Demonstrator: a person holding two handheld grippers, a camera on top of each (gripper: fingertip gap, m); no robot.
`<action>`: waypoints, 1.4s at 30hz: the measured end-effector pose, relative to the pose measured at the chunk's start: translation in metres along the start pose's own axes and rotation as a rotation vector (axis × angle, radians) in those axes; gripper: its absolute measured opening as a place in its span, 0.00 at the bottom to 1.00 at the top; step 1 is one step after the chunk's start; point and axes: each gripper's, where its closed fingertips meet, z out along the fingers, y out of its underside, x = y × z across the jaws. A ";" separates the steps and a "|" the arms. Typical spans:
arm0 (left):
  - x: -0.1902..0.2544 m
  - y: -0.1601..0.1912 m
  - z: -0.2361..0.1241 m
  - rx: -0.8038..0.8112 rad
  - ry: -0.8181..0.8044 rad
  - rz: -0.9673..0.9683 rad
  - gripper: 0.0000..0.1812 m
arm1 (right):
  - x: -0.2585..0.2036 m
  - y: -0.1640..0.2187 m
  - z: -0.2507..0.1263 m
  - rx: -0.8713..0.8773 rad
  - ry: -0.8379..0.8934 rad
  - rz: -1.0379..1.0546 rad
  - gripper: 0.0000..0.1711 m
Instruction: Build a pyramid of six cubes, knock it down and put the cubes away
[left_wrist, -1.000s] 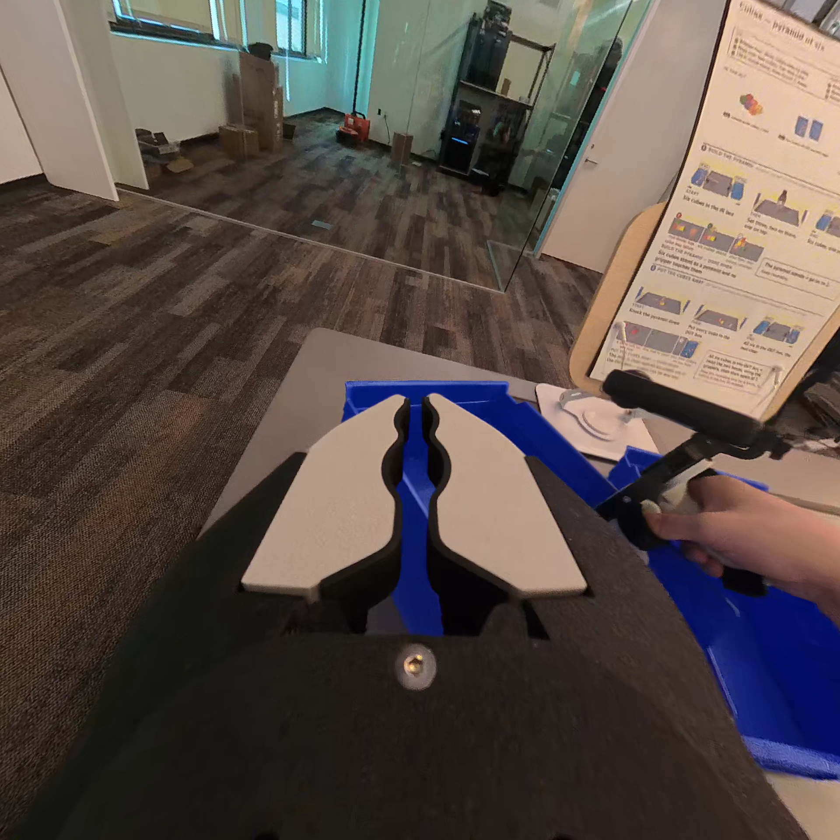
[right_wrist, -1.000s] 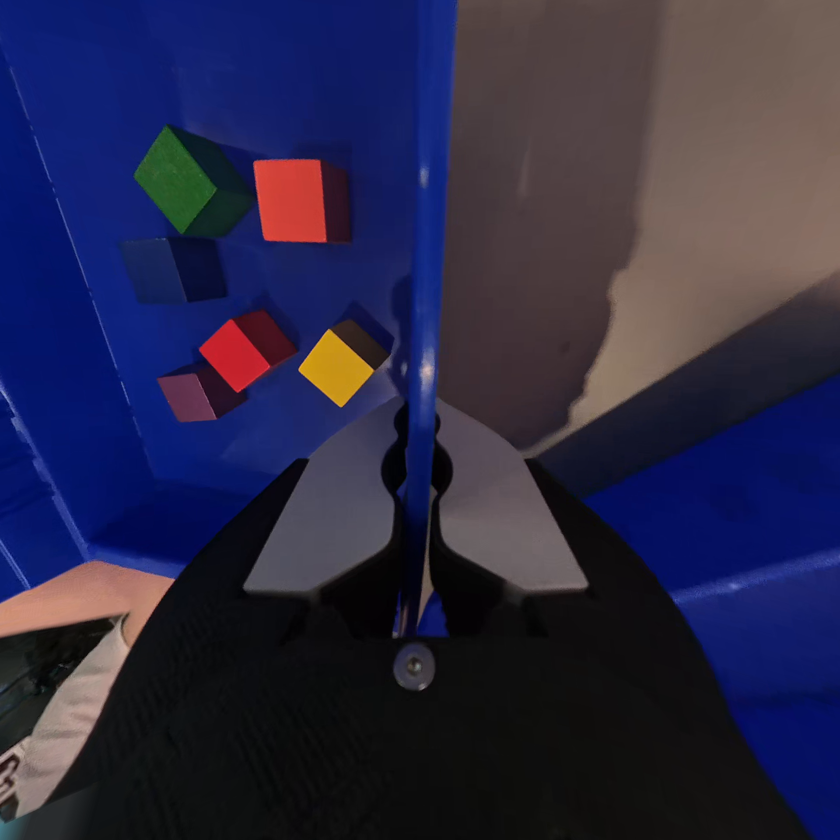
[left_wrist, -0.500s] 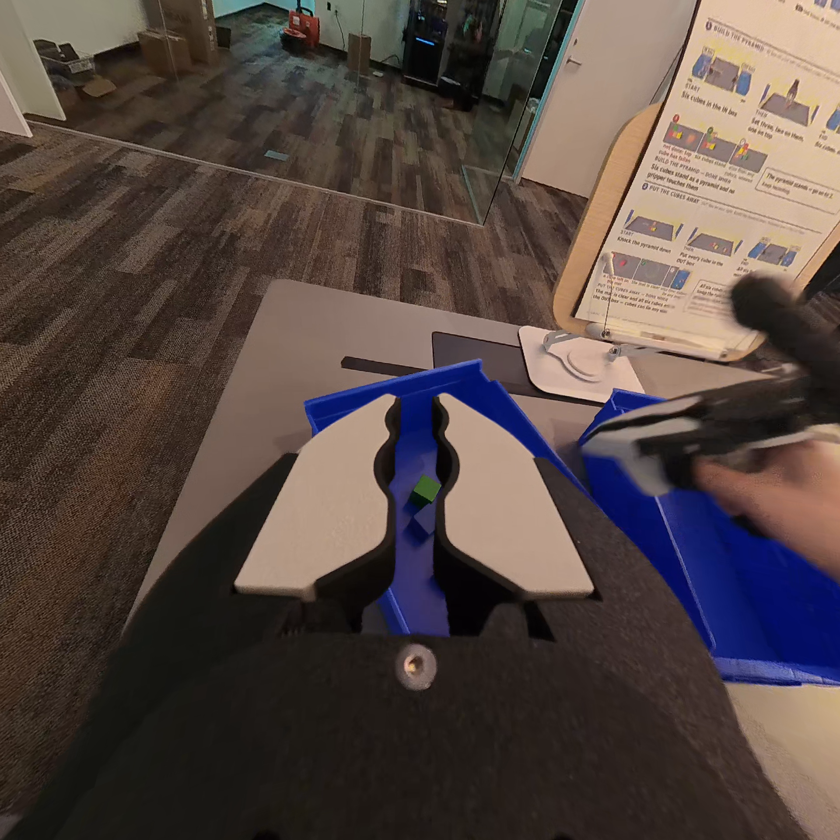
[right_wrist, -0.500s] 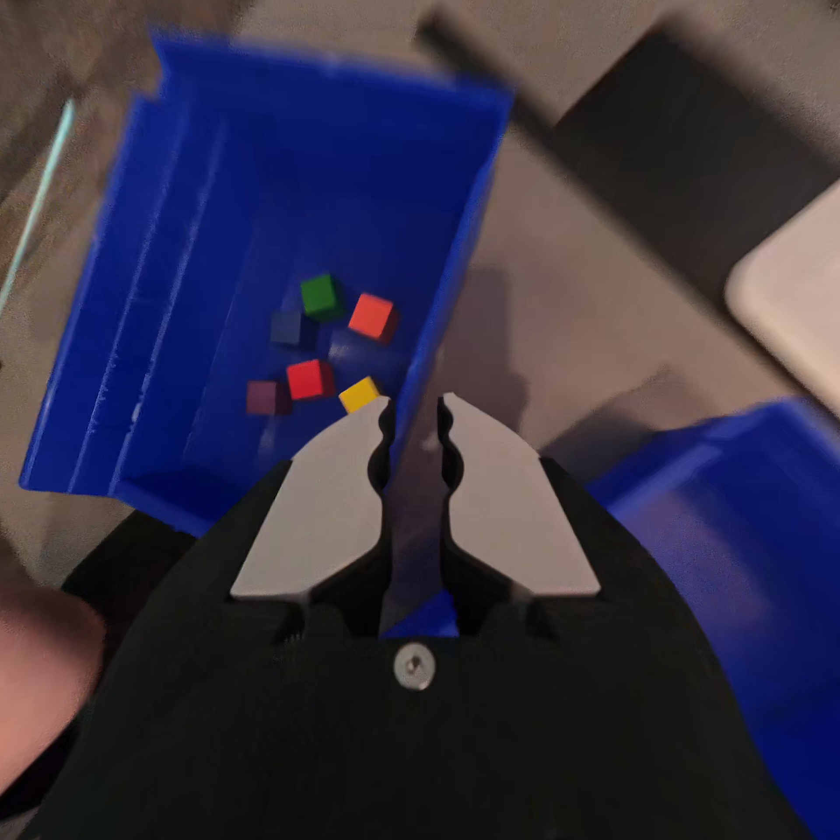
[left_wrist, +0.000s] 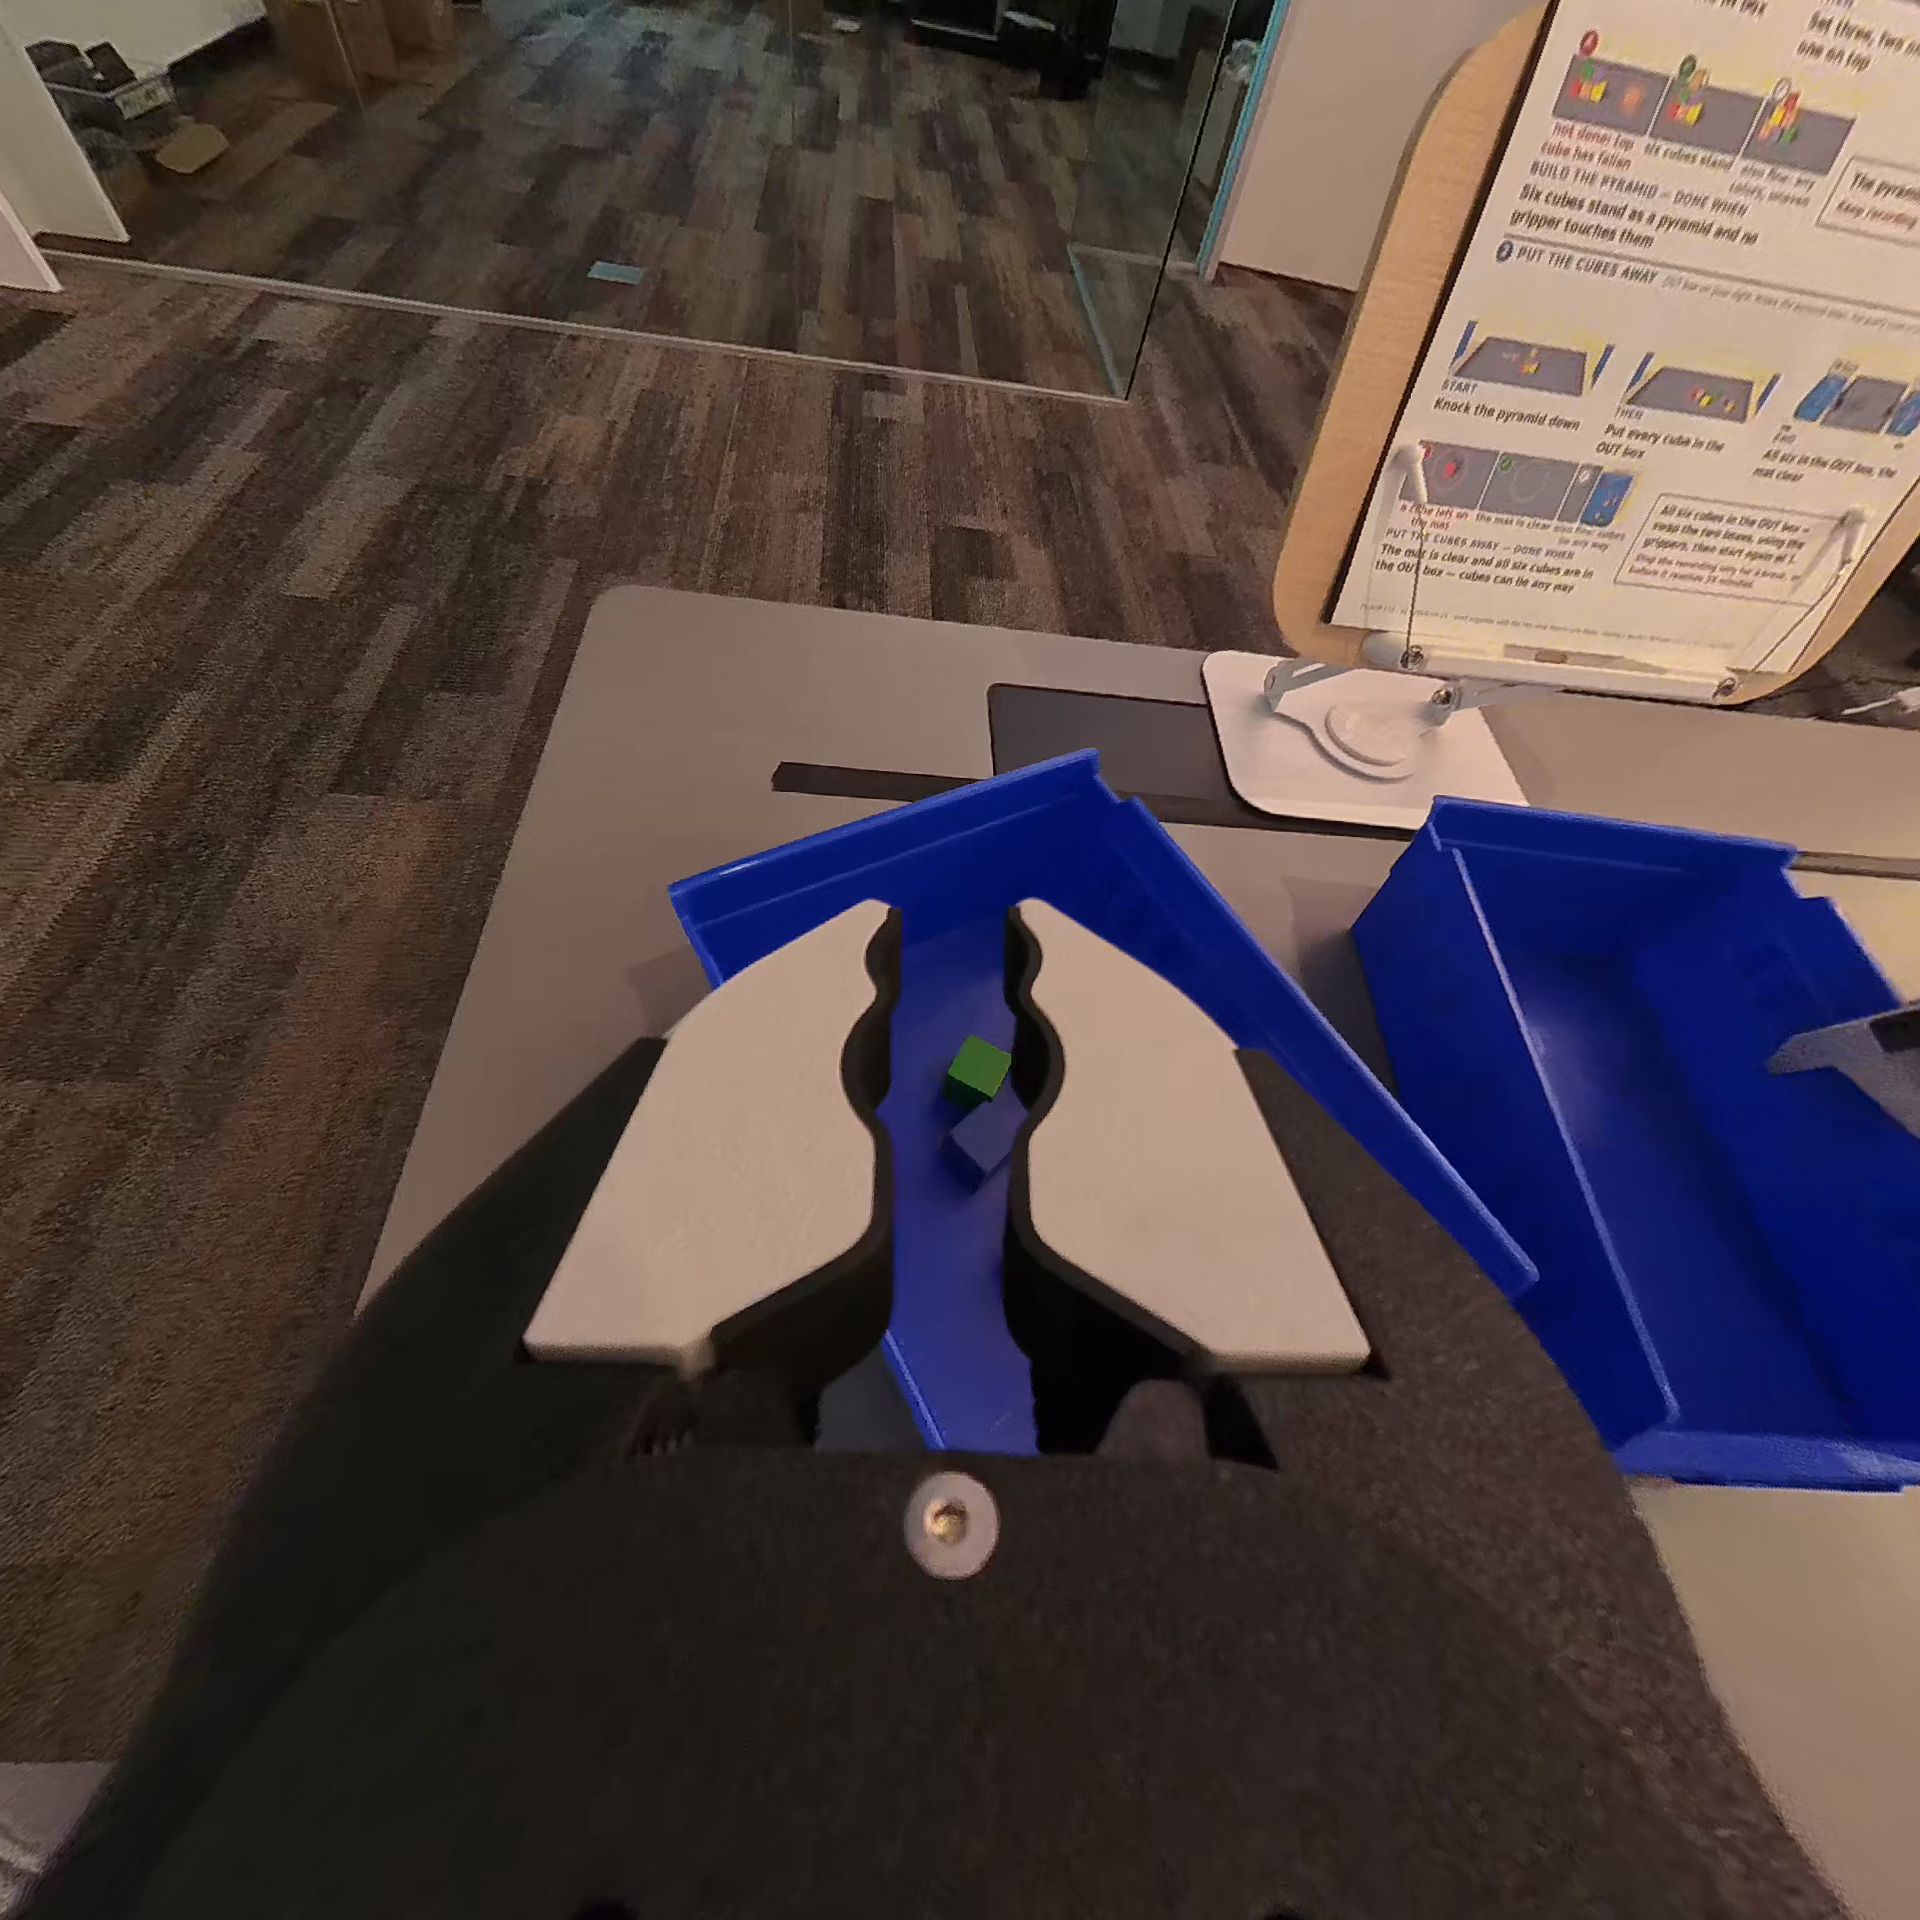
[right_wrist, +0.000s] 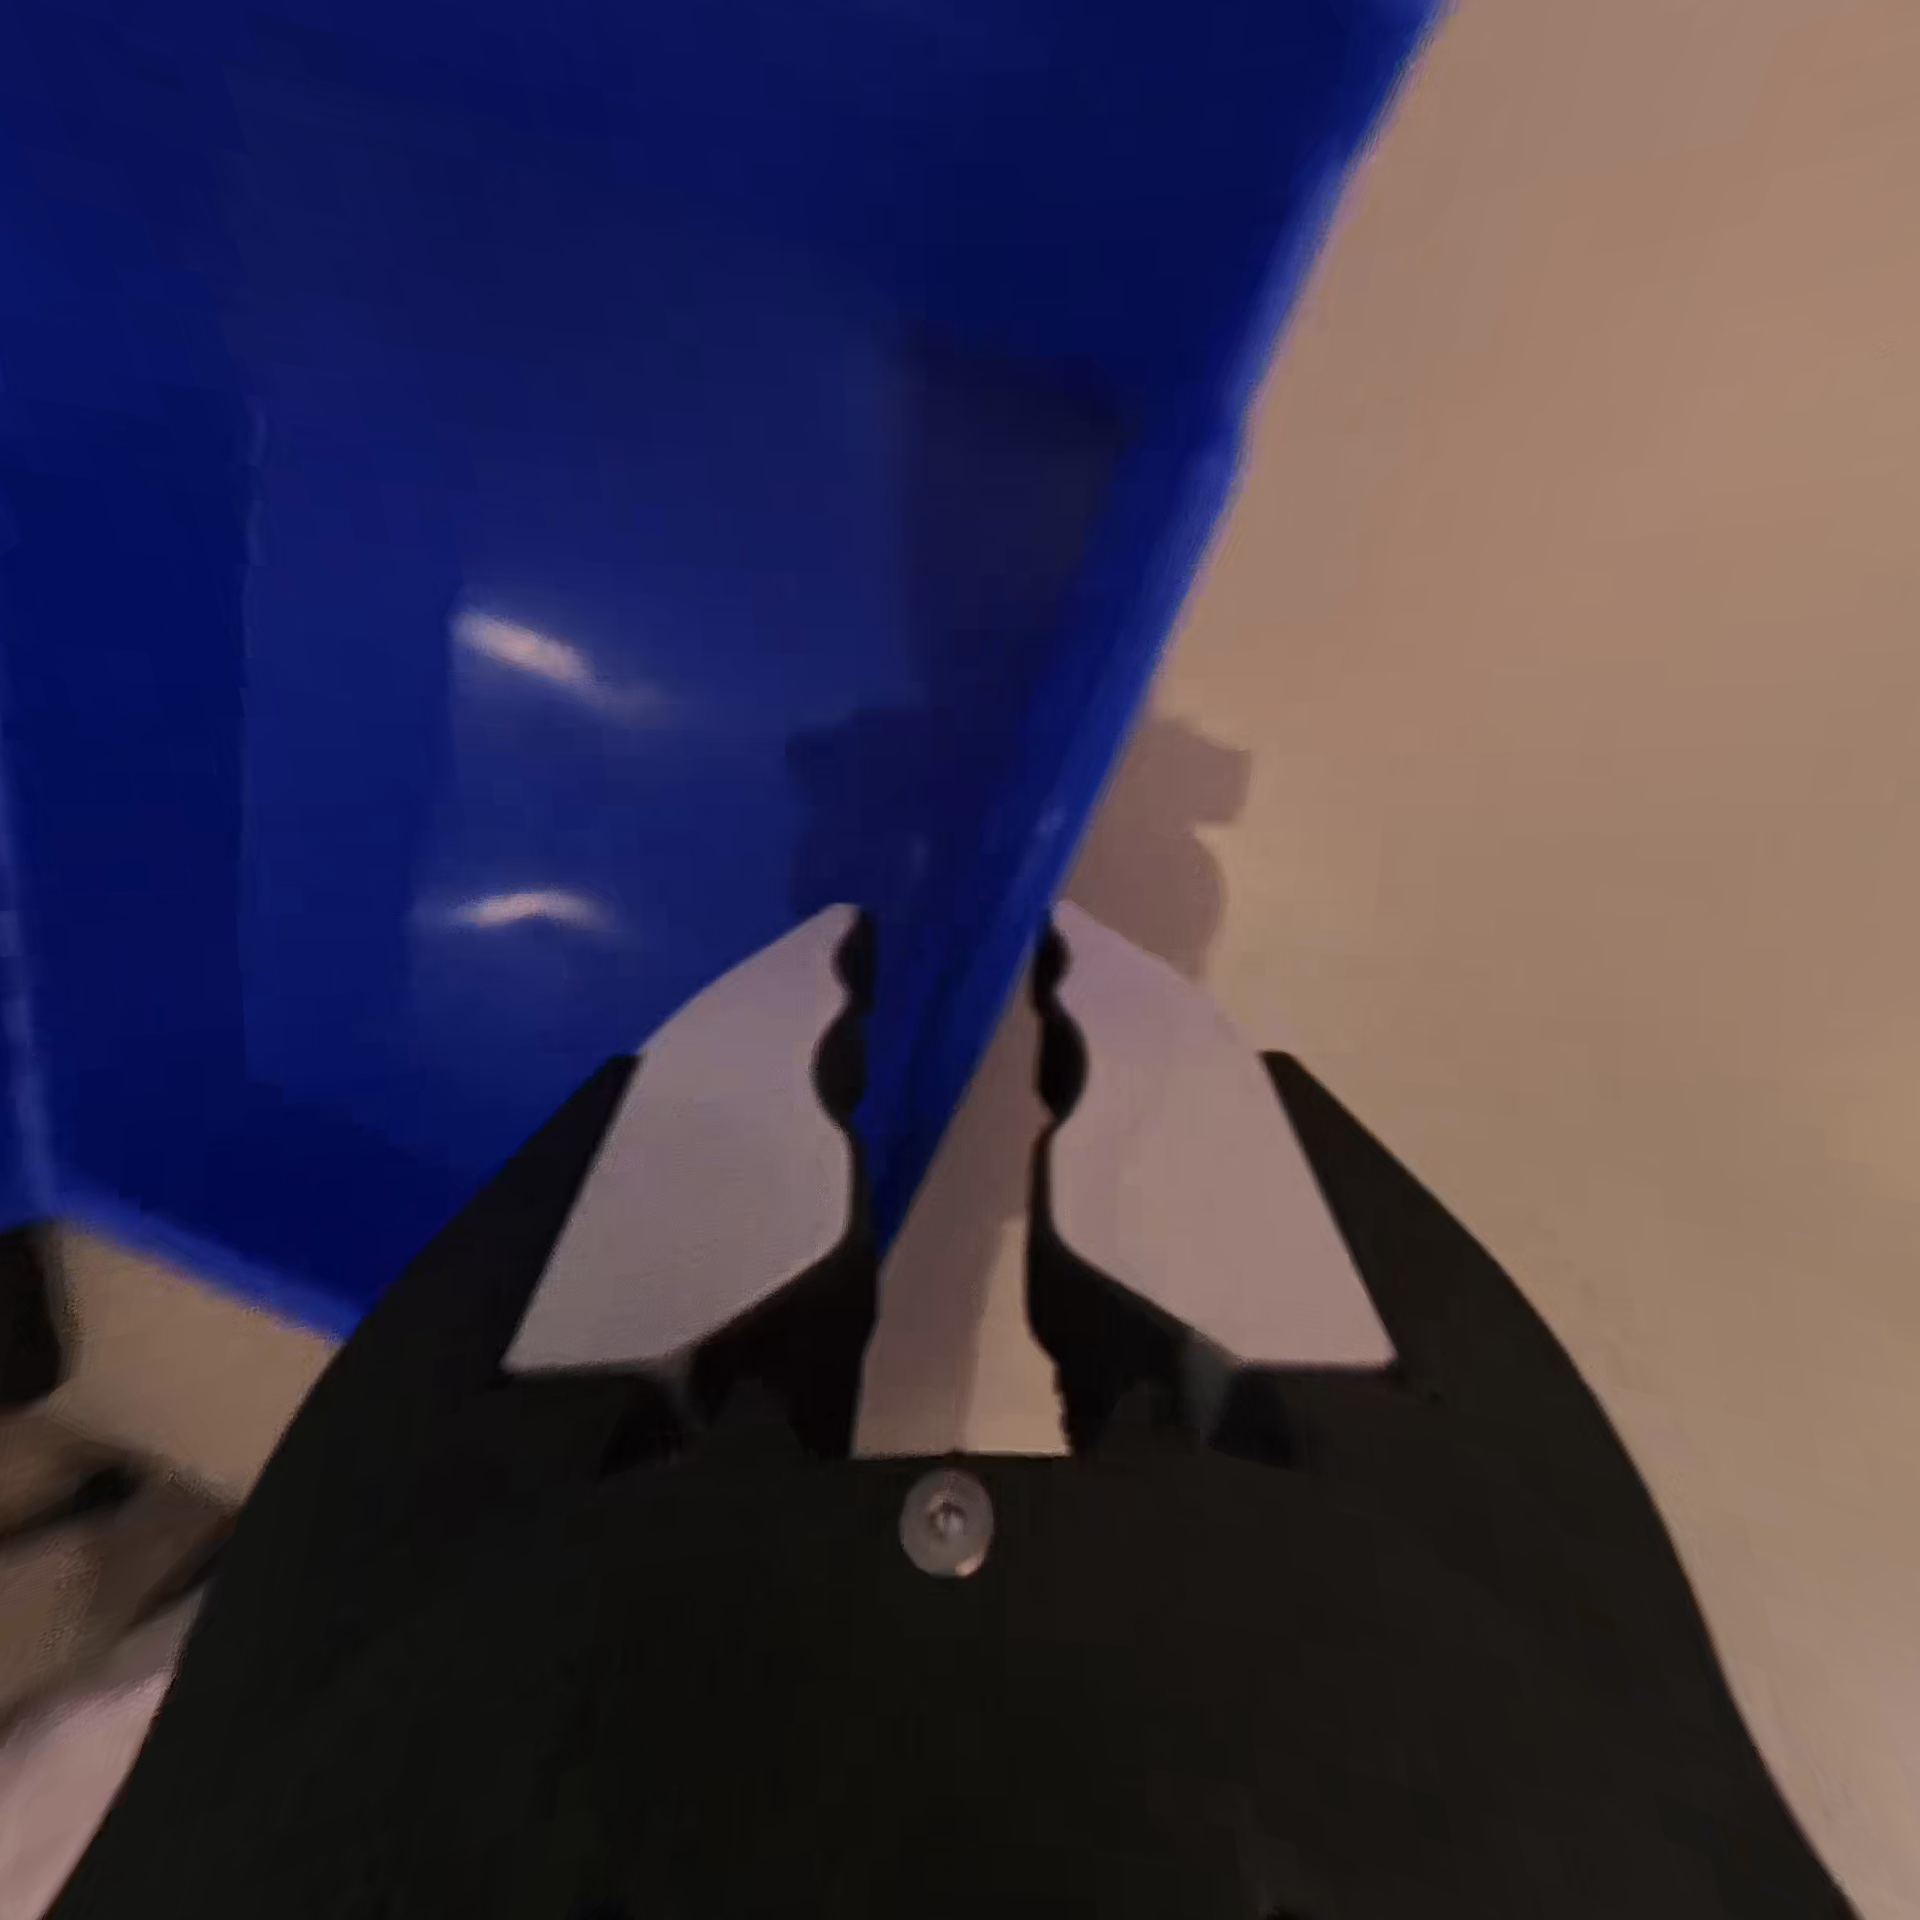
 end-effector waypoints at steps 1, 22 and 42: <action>0.001 0.000 0.001 -0.005 -0.004 0.007 0.10 | -0.004 0.003 0.006 -0.027 -0.063 0.011 0.12; 0.001 0.015 0.021 -0.121 -0.079 0.079 0.12 | 0.265 0.088 -0.060 0.032 0.041 0.261 0.05; -0.021 0.083 0.034 -0.465 -0.092 0.052 0.25 | 0.321 0.080 -0.128 0.472 0.289 0.134 0.37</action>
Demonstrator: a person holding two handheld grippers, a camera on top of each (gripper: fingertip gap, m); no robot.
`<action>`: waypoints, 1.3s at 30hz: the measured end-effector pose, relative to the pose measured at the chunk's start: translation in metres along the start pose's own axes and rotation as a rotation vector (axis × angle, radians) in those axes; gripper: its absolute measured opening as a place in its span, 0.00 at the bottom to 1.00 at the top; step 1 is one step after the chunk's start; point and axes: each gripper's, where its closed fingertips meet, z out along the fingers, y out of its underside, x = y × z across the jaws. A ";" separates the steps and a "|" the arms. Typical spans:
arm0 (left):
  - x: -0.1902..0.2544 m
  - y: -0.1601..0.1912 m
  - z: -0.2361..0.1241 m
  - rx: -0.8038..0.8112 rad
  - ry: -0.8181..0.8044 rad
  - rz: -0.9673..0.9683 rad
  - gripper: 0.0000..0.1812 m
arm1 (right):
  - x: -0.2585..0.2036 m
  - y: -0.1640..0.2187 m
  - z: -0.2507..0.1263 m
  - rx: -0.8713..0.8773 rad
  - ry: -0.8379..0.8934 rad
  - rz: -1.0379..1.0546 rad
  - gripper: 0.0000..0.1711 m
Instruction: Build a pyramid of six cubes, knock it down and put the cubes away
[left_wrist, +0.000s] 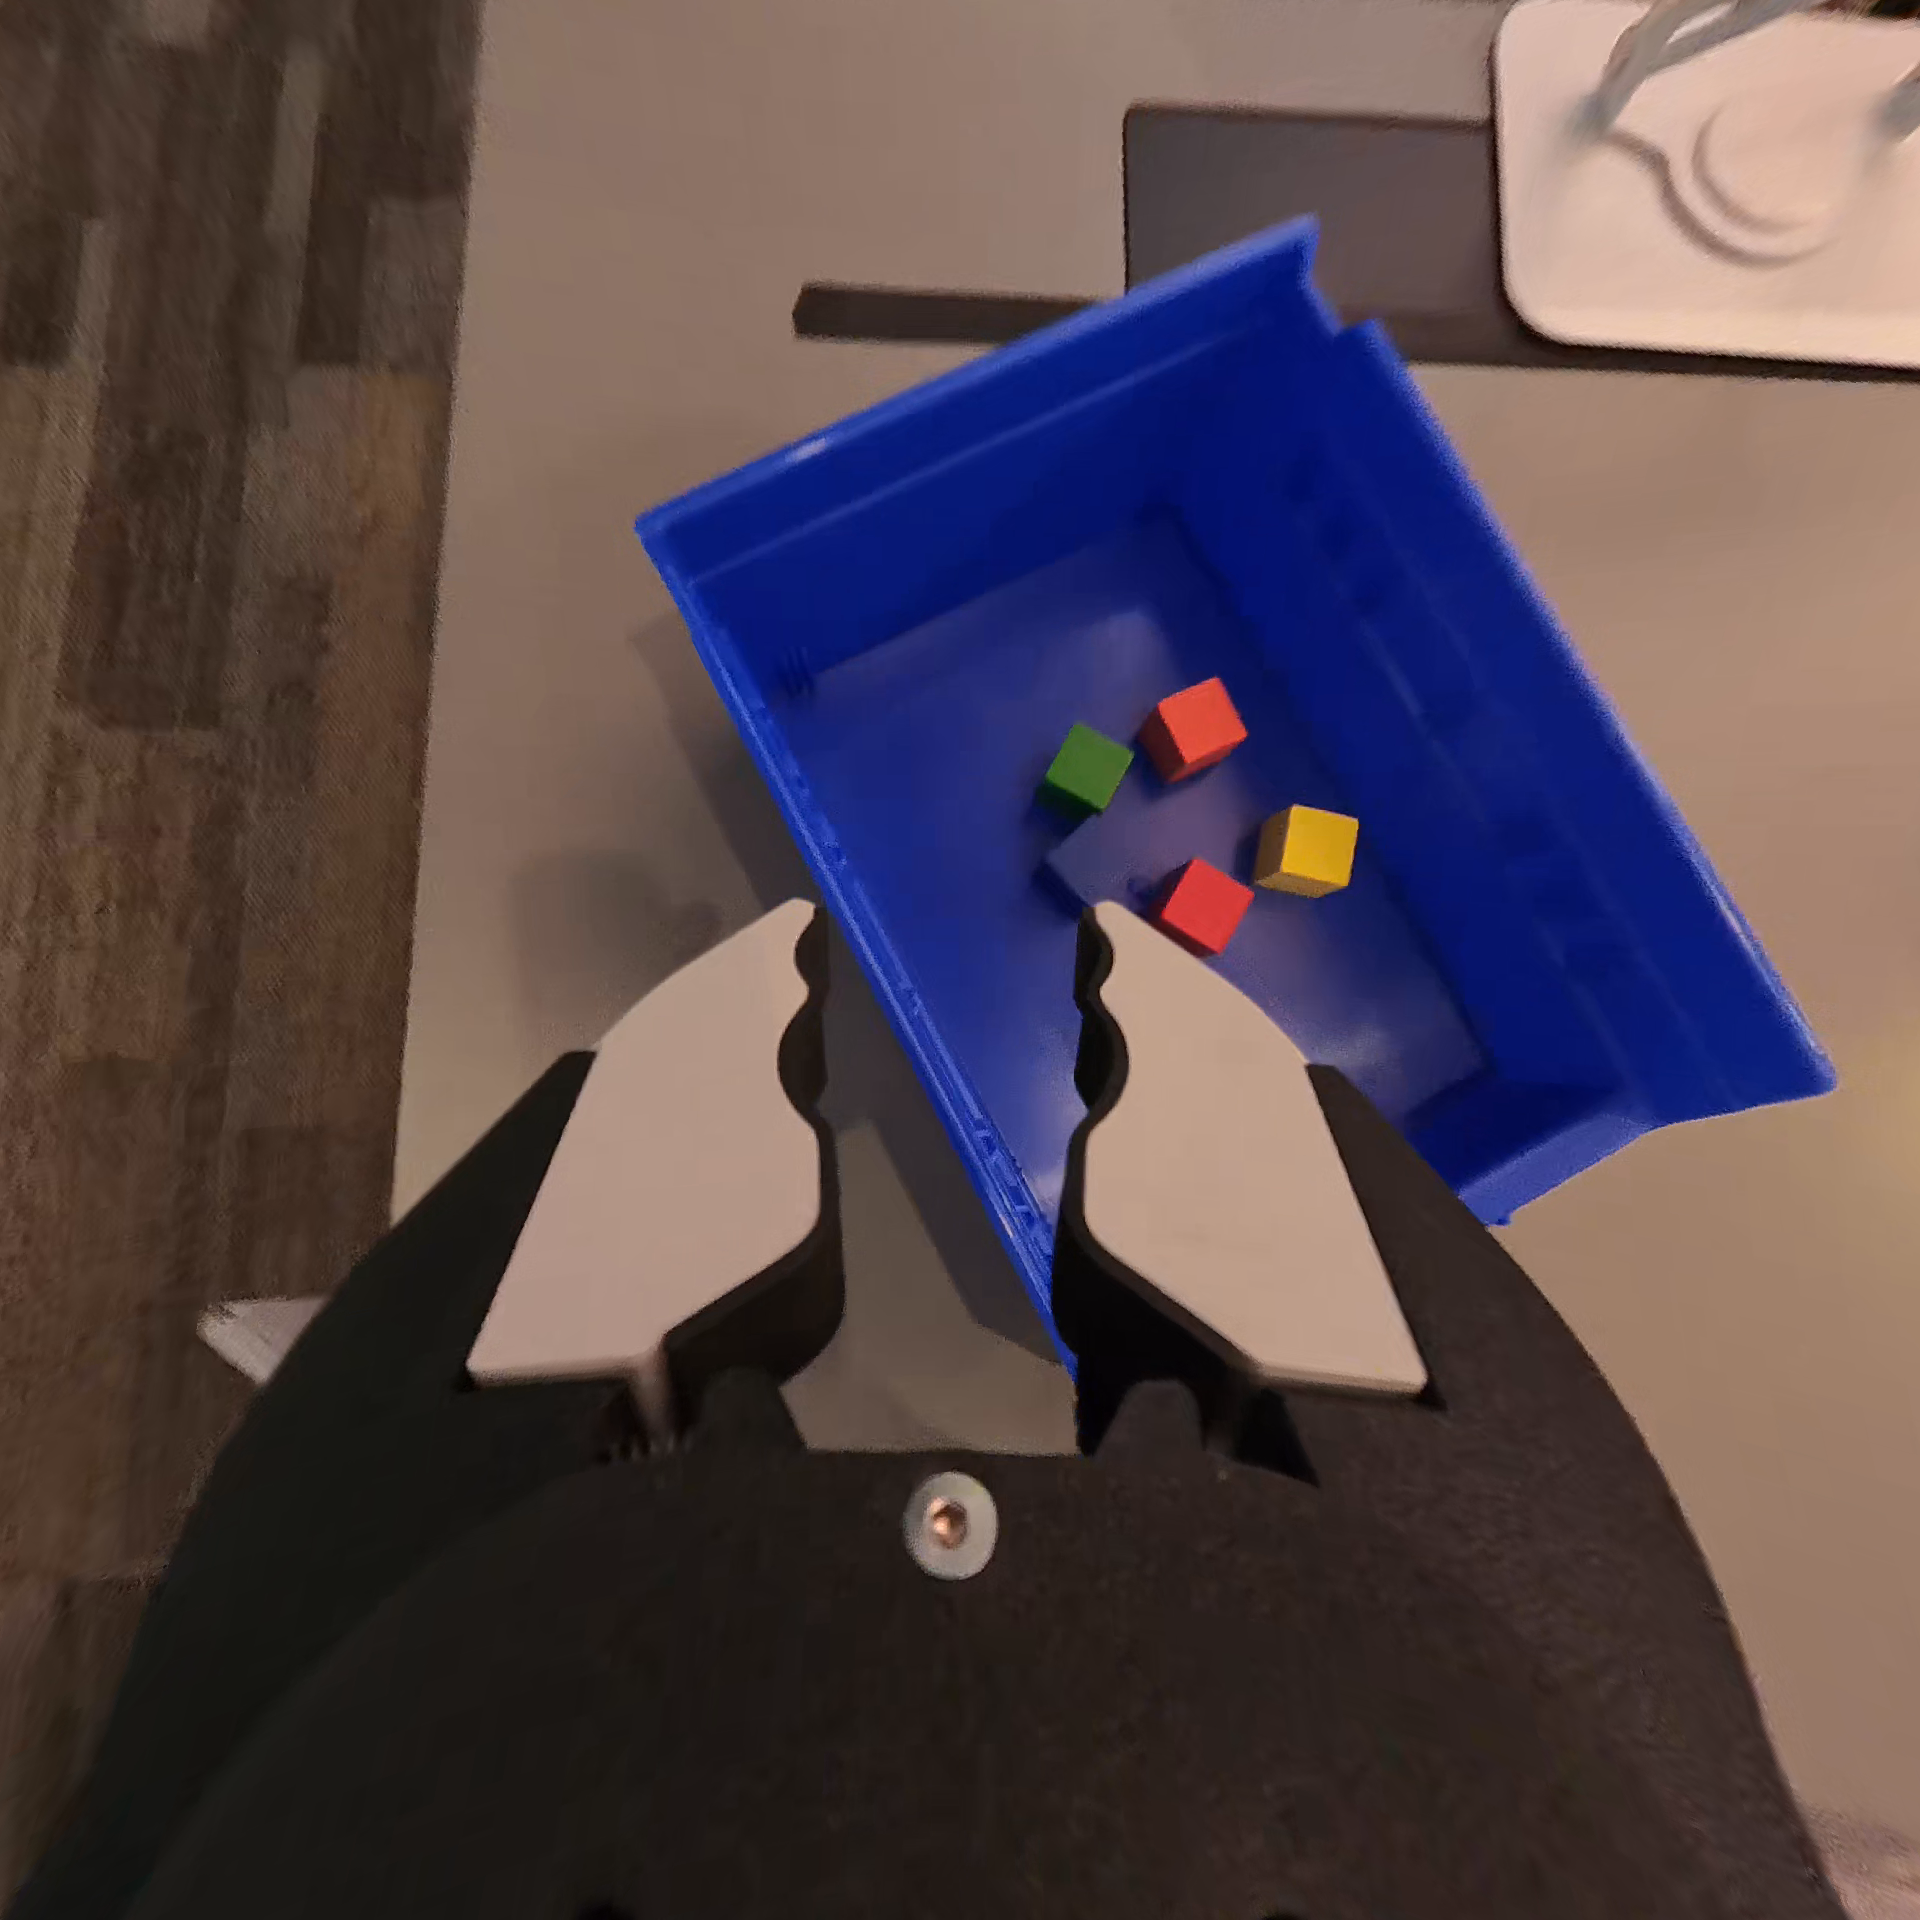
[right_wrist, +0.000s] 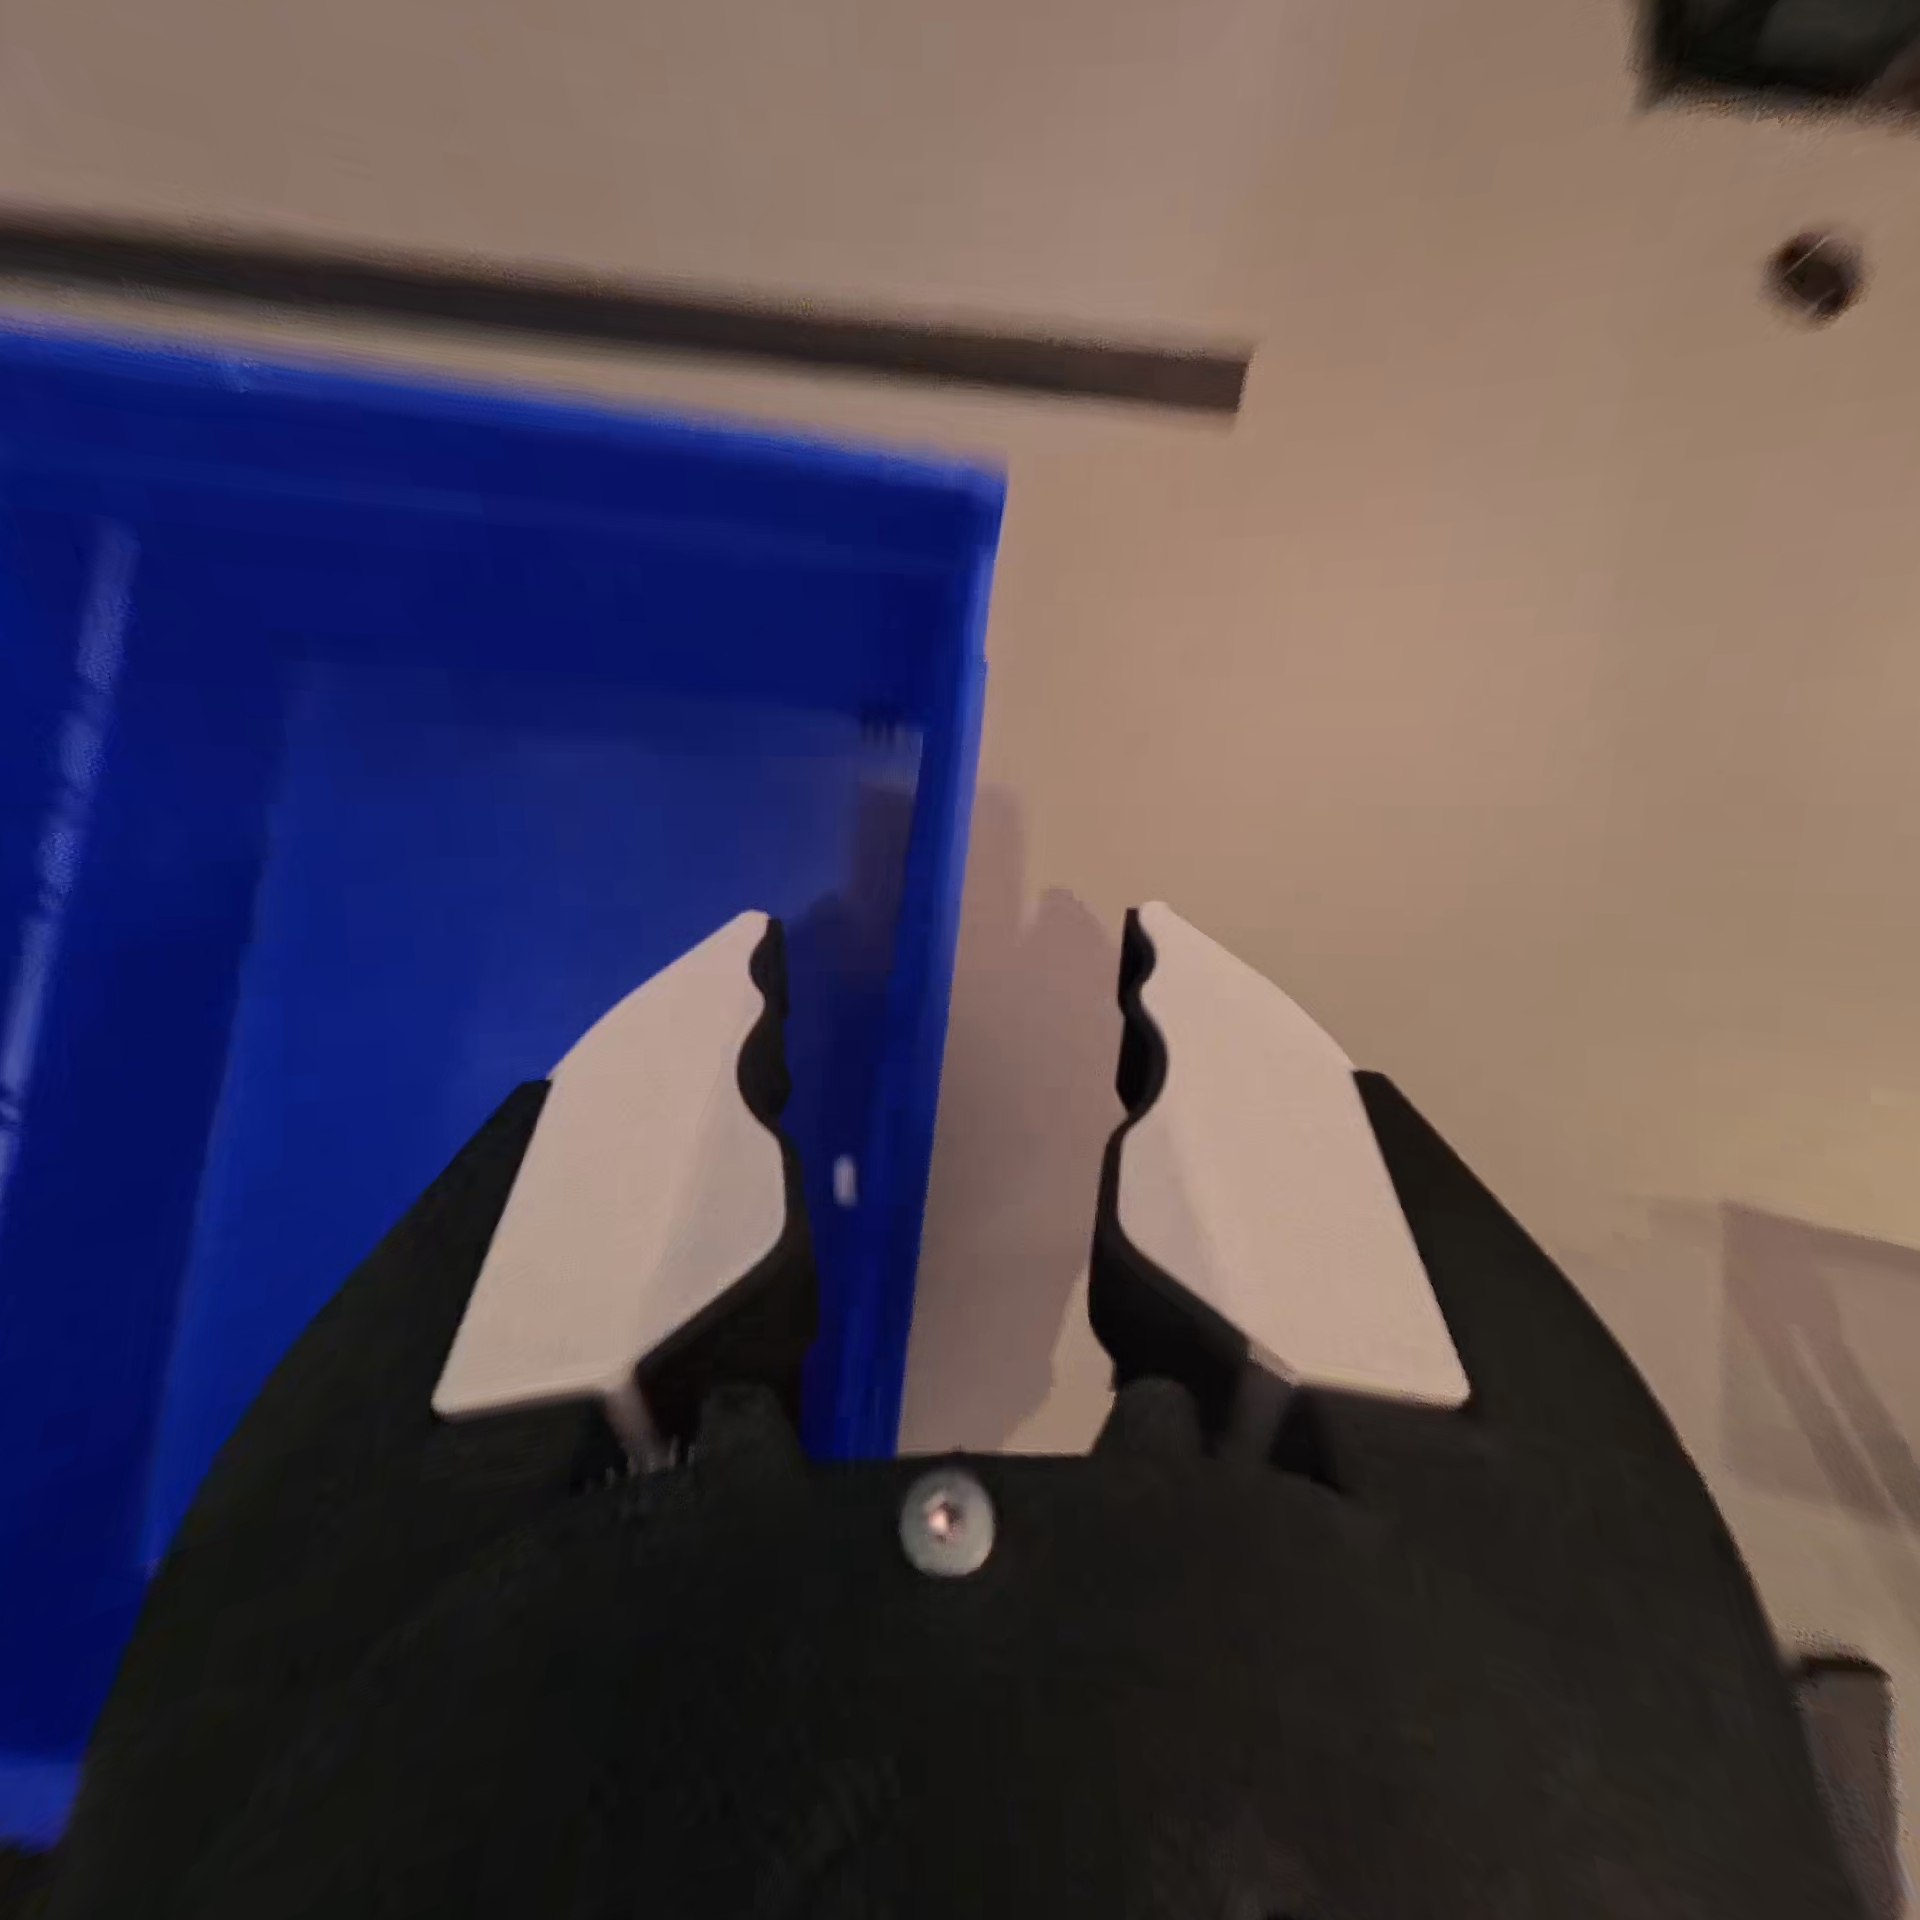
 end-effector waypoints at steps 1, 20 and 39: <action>-0.001 0.005 0.006 -0.037 0.003 -0.019 0.25 | -0.003 -0.014 -0.012 0.098 0.004 0.025 0.37; -0.022 0.052 0.047 -0.367 -0.161 -0.081 0.21 | -0.113 -0.105 -0.122 0.658 -0.257 -0.007 0.33; -0.013 0.034 0.096 -0.373 -0.028 0.326 0.07 | -0.122 -0.094 -0.093 0.556 -0.277 -0.058 0.33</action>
